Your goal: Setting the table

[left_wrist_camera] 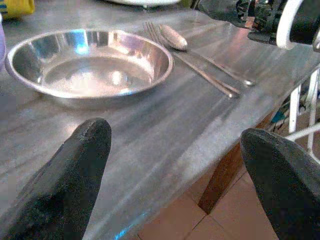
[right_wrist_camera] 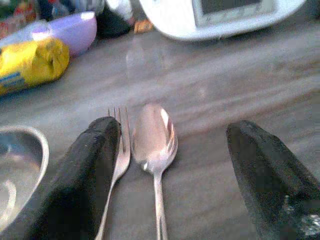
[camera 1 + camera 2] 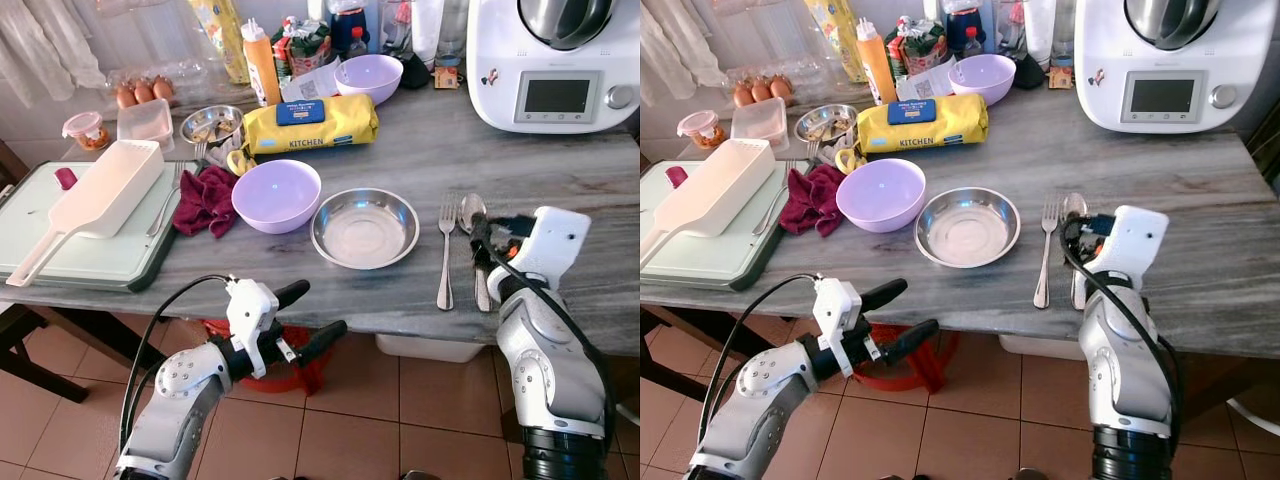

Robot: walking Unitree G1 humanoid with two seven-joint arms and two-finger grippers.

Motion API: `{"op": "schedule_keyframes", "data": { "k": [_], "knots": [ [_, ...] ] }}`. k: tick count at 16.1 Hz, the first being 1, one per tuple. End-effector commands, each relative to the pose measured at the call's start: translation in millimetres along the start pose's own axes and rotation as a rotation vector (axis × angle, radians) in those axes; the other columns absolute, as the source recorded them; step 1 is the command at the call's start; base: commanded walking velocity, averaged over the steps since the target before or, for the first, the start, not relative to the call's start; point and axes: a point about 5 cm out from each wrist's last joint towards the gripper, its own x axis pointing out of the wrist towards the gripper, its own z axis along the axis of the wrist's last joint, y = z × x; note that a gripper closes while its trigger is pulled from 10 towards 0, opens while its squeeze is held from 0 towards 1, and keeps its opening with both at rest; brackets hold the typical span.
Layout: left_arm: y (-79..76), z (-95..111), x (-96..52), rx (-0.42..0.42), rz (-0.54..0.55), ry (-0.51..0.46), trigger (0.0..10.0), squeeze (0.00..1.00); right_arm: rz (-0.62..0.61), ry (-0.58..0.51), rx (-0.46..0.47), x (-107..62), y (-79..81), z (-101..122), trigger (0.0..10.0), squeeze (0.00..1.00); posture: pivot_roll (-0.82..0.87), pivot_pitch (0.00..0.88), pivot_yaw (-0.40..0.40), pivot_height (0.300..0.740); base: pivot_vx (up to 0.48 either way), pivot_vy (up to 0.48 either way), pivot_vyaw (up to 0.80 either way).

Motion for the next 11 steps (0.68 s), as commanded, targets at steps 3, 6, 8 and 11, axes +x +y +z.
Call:
{"op": "schedule_keyframes", "data": {
  "k": [3,6,8,11],
  "knots": [
    [10.1,7,-0.6,0.029,0.096,-0.038,10.0,0.00,0.002,-0.121,-0.008,0.2,5.4,24,10.0,1.00,-0.15,0.111,0.130,0.740,0.000,0.000,0.00],
    [27.0,10,6.2,0.050,0.291,-0.050,10.0,0.00,0.044,-0.183,-0.010,1.0,14.6,35,10.0,1.00,-0.15,0.093,0.126,0.740,0.000,0.000,0.00],
    [32.9,13,9.5,0.064,0.369,-0.078,10.0,0.00,0.064,-0.179,-0.016,-1.8,17.7,30,10.0,1.00,-0.15,0.082,0.123,0.740,0.000,0.000,0.00],
    [43.0,20,12.8,0.074,0.547,-0.132,10.0,0.00,0.079,-0.153,-0.018,-8.7,23.1,18,10.0,1.00,-0.14,0.060,0.123,0.740,0.000,0.000,0.00]
  ]
}}
